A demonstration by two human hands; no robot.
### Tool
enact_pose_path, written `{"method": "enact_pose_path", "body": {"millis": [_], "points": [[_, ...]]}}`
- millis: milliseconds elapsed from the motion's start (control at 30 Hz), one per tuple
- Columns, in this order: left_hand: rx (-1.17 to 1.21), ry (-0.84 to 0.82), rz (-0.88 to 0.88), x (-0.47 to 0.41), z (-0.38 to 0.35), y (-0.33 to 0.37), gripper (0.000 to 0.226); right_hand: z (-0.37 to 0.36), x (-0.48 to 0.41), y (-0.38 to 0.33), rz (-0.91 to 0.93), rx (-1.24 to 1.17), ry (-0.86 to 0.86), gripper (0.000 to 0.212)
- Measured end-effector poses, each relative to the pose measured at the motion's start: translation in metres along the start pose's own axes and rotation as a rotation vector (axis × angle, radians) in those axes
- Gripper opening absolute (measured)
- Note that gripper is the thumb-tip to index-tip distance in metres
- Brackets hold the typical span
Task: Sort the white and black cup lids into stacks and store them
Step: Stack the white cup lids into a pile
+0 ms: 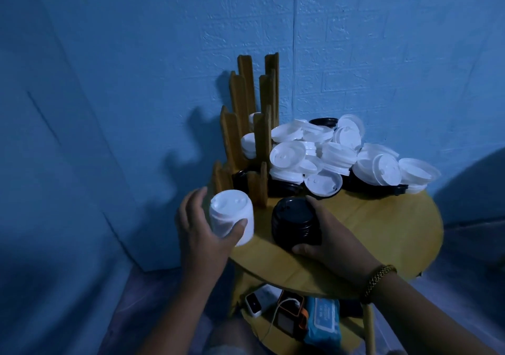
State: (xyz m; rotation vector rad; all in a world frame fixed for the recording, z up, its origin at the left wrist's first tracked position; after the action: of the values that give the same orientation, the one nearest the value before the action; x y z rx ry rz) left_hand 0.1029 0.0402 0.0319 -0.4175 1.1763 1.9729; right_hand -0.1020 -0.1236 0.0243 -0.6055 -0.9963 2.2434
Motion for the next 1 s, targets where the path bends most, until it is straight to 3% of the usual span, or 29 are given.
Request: {"method": "enact_pose_path", "body": {"millis": [100,267,467,600,767,1000], "points": [[0.083,-0.262,0.174,-0.003,-0.006,-0.029,0.129,-0.01,-0.007,-0.007,-0.001,-0.008,-0.022,0.113],[0.085,-0.514,0.234,-0.002,-0.023,-0.044,0.139,-0.023,-0.014,-0.013,-0.007,-0.002,-0.015,0.115],[0.032,-0.474,0.206,-0.003,-0.025,-0.053,0.133,-0.03,-0.02,-0.018,0.001,-0.007,-0.013,0.115],[0.06,-0.444,0.199,-0.003,-0.017,-0.051,0.117,-0.034,-0.024,-0.022,0.018,0.003,0.003,0.115],[0.07,-0.504,0.221,-0.005,-0.019,-0.046,0.11,-0.032,-0.024,-0.018,0.024,0.009,0.005,0.115],[-0.063,-0.494,0.16,-0.009,-0.021,-0.044,0.132,-0.023,-0.018,-0.01,0.007,0.002,0.016,0.114]]}}
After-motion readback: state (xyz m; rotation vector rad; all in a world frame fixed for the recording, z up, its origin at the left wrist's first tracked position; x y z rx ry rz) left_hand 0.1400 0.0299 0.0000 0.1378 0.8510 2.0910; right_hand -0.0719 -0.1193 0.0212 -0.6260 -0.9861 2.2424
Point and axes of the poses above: each hand's wrist, its own x-axis away from the middle knuckle, its own z-axis out of the back of the hand, y = z × x, the point moved 3 cm from there along -x, towards the middle knuckle, and after that the axes turned 10 degrees about -x, right-handed, at the moved point
